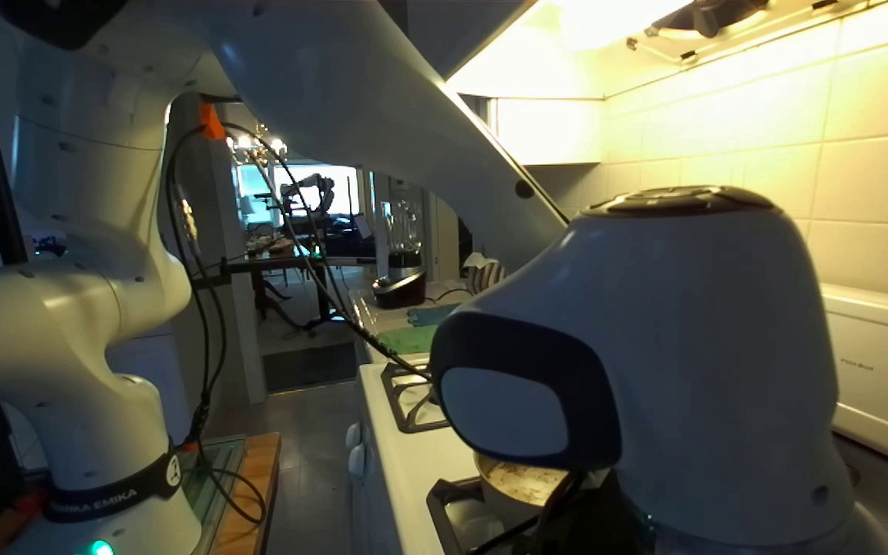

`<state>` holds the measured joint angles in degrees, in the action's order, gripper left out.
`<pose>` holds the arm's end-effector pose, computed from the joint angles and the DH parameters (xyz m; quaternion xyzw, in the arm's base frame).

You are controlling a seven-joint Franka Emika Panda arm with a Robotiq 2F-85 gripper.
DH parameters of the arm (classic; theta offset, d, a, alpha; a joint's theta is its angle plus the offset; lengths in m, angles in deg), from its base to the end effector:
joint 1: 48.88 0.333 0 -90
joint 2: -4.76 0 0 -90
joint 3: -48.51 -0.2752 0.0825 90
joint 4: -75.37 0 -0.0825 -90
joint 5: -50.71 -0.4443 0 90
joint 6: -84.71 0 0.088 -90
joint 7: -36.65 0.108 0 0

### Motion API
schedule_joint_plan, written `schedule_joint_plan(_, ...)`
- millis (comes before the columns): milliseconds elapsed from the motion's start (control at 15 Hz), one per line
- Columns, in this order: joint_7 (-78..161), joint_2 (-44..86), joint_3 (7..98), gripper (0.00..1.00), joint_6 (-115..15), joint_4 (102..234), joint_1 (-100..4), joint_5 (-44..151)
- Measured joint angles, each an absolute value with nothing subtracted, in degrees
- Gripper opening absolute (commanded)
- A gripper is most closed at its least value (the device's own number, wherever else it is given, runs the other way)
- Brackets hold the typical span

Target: Take the lid off the pot and place the pot on the bottom left plate

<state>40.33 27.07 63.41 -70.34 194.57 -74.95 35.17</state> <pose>0.4708 -0.4247 0.1838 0.8749 -0.4665 0.1291 0.0174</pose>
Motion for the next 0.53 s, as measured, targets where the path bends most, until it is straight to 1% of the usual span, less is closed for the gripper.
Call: schedule_joint_plan(533,31.51,21.17,60.69,1.00,-65.52,195.56,-74.18,35.18)
